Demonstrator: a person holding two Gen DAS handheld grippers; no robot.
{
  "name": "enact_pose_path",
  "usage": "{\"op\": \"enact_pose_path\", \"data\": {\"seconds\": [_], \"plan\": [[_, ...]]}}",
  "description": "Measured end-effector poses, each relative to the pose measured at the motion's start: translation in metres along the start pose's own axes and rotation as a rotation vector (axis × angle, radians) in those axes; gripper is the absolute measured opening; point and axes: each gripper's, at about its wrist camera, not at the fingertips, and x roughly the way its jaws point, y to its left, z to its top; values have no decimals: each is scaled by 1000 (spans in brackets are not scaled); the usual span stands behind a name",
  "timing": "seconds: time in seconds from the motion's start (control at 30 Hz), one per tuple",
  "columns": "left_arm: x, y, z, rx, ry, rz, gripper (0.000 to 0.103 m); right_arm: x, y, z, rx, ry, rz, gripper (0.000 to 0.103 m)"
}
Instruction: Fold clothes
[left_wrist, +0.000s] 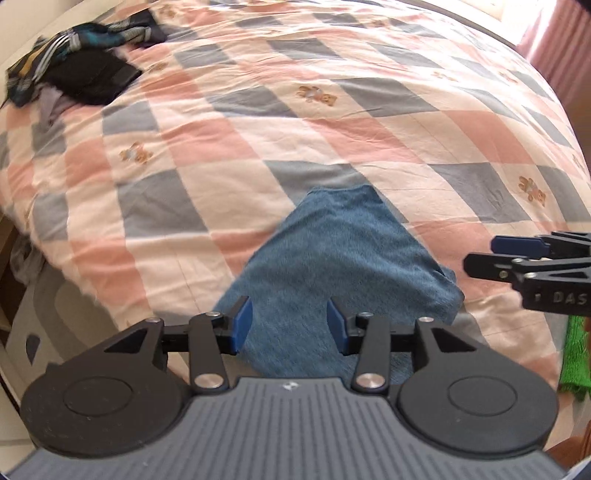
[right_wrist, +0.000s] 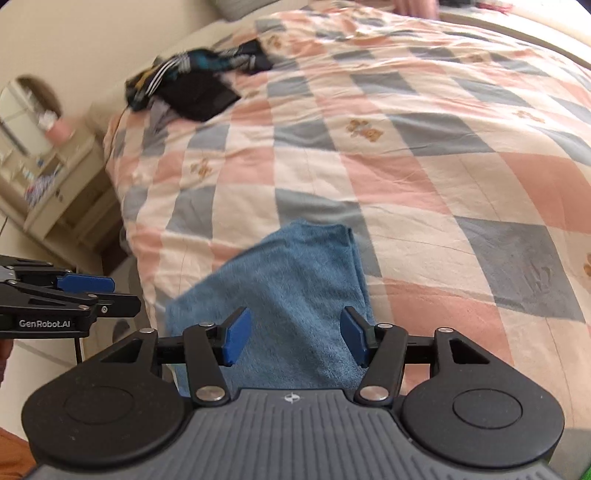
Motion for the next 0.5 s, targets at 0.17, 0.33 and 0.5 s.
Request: {"op": "enact_pose_path", "data": {"seconds": [0.17,0.33,0.5], "plan": [[28,17,21,129,29,-110,48,-4,-13,-9,182,-33,-53,62],[73,50,41,240,110,-285,58,-3,-27,-48,491,-64,-86,71],[129,71,63,350,197,-439,62,19,-26,-107,788,-107,-40,77]]}}
